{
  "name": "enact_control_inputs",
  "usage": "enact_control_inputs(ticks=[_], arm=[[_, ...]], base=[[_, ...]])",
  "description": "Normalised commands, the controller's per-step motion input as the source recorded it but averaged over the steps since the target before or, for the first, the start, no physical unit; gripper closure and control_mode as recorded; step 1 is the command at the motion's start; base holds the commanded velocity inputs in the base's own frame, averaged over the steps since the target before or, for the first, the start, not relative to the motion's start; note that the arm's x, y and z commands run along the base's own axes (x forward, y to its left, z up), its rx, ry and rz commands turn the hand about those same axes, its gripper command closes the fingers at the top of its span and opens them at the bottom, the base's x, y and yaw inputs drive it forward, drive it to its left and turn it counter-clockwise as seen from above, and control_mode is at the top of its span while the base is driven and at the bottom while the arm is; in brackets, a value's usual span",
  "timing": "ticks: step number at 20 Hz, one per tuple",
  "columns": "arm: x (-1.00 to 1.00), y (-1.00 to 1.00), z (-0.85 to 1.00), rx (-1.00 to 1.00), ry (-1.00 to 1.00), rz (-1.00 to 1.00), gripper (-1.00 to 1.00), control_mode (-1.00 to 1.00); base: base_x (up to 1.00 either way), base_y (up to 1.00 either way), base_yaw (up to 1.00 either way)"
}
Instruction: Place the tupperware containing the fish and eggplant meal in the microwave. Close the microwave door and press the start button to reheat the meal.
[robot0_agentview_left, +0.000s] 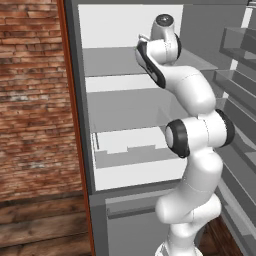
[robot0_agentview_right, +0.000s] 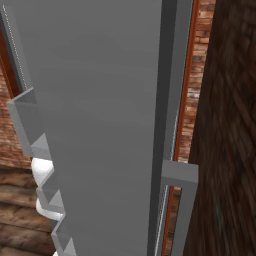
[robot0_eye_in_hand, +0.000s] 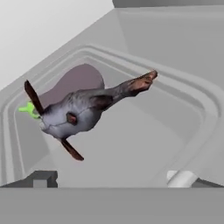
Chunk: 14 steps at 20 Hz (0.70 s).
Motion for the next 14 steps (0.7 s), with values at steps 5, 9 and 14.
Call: enact_control_inputs(ticks=[5,9,14], arm=[[0.35,-0.14,-0.20,0.00,0.07,-0.05,-1.00,-1.00],[0.16,-0.10,-0.44,0.00,0.02,-0.07,-1.00,-1.00],[0.02,0.00,-0.61,0.00,-0.01,-0.08,1.00,-1.00]], base=[[0.00,0.00,0.00],[0.00,0.00,0.00],[0.00,0.00,0.00]])
